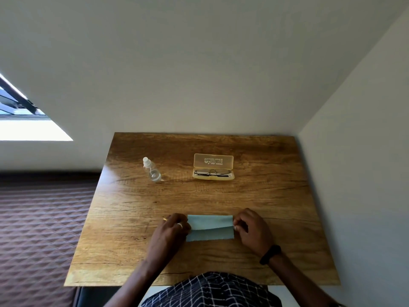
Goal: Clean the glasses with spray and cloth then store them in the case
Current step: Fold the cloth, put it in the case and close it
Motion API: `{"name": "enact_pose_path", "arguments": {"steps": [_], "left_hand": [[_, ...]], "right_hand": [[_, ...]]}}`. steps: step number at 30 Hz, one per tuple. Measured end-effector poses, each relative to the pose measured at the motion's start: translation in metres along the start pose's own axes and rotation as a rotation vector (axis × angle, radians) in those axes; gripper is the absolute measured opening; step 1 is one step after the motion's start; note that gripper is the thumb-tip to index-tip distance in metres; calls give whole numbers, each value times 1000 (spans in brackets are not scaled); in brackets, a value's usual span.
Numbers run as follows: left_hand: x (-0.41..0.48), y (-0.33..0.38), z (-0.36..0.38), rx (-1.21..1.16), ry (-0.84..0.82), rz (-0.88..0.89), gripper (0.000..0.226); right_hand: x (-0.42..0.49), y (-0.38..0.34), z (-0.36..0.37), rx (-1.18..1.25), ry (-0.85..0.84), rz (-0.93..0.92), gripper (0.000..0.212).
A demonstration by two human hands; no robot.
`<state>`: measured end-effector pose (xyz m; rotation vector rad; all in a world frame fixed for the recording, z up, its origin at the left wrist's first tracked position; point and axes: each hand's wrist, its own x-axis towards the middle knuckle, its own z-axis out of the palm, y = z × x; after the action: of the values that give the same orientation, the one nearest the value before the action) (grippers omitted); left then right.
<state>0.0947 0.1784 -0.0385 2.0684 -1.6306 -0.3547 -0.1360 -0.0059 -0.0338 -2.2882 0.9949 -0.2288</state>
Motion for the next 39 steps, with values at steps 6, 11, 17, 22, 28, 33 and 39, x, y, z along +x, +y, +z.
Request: {"name": "enact_pose_path", "arguments": {"steps": [6, 11, 17, 22, 28, 33, 39], "left_hand": [[-17, 3, 5, 30, -27, -20, 18], [-23, 4, 5, 55, -41, 0, 24], [-26, 0, 8, 72, -30, 33, 22], [-29, -3, 11, 98, -8, 60, 14], [-30, 0, 12, 120, 70, -18, 31], [-15, 6, 17, 242, -88, -64, 53], [-11, 0, 28, 314, -255, -176, 69]], "right_hand": [[-13, 2, 3, -20, 5, -1, 16], [-18, 3, 6, -74, 5, -45, 18], [-22, 4, 7, -112, 38, -73, 19], [-27, 5, 10, -134, 45, -89, 16], [-29, 6, 11, -43, 120, -55, 17], [-26, 1, 13, -238, 108, -118, 40], [-27, -3, 23, -490, -51, -59, 58]]}}
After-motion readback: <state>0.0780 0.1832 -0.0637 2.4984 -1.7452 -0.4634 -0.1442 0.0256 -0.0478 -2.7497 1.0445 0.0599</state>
